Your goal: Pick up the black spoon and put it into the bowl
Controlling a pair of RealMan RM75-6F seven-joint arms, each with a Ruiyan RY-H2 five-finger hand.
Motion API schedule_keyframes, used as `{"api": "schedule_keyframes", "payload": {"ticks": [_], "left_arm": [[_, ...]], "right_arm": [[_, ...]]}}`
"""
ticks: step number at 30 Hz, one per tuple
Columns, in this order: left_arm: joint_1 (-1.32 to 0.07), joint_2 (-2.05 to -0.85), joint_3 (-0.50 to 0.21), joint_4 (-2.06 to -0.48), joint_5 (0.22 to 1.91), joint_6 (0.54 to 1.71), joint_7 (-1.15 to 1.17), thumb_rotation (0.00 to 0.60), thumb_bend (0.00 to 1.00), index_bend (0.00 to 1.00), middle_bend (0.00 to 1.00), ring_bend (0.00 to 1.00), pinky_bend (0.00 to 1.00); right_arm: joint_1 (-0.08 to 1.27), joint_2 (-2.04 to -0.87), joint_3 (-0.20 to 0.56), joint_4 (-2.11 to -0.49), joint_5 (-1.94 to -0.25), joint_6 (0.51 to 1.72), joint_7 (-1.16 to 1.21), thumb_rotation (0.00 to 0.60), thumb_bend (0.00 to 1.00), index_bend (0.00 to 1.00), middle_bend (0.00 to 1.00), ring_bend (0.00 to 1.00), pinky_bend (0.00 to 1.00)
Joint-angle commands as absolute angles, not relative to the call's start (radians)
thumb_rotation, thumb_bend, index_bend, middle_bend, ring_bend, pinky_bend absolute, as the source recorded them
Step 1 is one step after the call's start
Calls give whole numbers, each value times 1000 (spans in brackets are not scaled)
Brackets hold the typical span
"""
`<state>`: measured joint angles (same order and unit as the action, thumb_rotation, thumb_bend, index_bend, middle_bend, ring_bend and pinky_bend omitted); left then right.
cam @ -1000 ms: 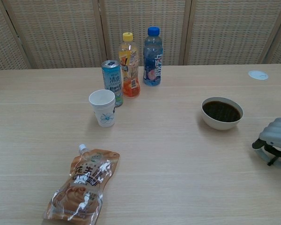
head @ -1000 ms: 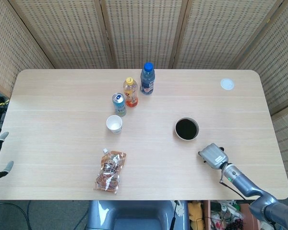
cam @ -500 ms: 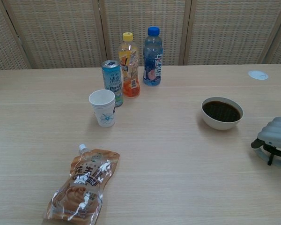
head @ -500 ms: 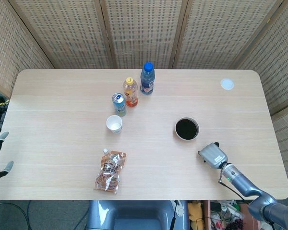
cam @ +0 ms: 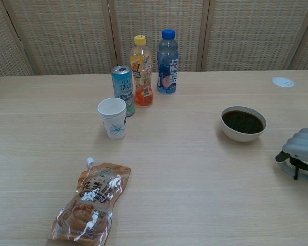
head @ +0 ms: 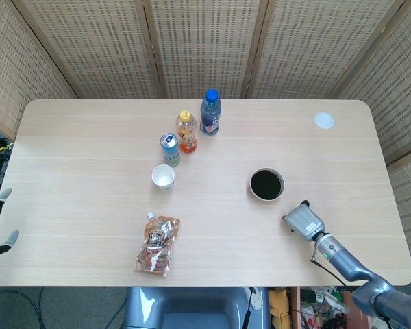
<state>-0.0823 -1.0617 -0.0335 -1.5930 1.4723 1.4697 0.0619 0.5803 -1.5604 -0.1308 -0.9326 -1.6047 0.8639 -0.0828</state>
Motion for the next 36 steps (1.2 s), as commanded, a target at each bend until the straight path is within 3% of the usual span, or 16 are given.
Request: {"api": "schedule_keyframes", "payload": {"ticks": [1, 20, 36], "left_arm": [[-82, -1063, -34, -1591, 1472, 1470, 60, 600, 335, 23, 0, 13, 0], [-89, -1072, -34, -1577, 1474, 1457, 45, 600, 334, 15, 0, 12, 0], [-88, -1077, -32, -1562, 1467, 1450, 34, 600, 334, 13, 0, 13, 0]], "right_arm": [[578, -1553, -124, -946, -1595, 864, -75, 600, 673, 699, 917, 942, 1000], [604, -1366, -1, -1288, -1429, 800, 103, 600, 767, 721, 925, 949, 1000], [728, -1245, 185, -1492, -1294, 624, 477, 600, 788, 727, 929, 955, 1000]]}}
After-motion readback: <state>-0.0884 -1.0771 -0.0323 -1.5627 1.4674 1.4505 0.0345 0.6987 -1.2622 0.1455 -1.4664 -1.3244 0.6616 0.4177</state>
